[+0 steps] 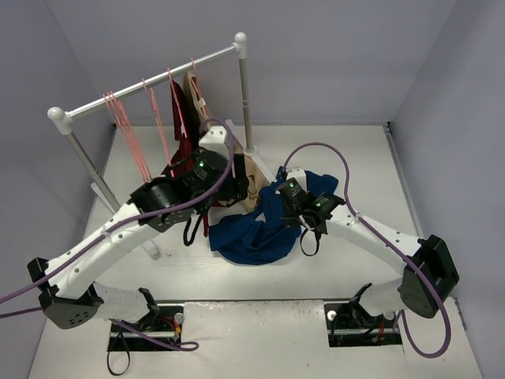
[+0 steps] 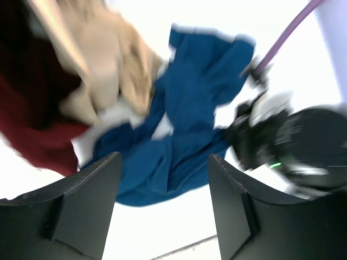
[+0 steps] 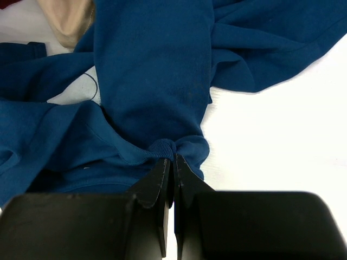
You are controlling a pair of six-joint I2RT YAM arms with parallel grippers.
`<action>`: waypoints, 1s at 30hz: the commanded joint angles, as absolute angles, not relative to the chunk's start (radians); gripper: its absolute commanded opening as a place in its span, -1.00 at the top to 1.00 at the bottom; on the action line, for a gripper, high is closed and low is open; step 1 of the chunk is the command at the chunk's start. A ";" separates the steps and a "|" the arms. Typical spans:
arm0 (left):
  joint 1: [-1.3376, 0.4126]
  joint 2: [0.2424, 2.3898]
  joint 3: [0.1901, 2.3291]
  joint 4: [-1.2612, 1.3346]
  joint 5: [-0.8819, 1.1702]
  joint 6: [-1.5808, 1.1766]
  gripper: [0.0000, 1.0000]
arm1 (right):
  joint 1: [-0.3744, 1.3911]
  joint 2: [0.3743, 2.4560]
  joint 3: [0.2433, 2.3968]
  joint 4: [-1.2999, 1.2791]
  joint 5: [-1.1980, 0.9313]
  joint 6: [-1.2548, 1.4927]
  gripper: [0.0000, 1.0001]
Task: Place the t-shirt on the hanger
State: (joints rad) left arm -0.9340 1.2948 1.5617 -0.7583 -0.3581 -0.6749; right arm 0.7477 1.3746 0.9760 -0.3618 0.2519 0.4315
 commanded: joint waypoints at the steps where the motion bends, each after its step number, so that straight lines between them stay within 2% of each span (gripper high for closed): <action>1: -0.911 1.273 1.741 -0.867 -0.557 -0.553 -0.19 | 0.737 1.362 1.012 -0.334 0.260 0.416 1.00; 11: -0.606 1.310 1.811 -0.941 -0.583 -0.553 -0.20 | 0.736 1.334 1.013 -0.334 0.252 0.417 1.00; 25: -0.496 1.385 1.722 -0.937 -0.559 -0.575 -0.19 | 0.736 1.305 0.982 -0.334 0.259 0.431 1.00; 30: -0.476 1.408 1.683 -0.936 -0.543 -0.595 -0.04 | 0.736 1.304 0.970 -0.334 0.258 0.439 1.00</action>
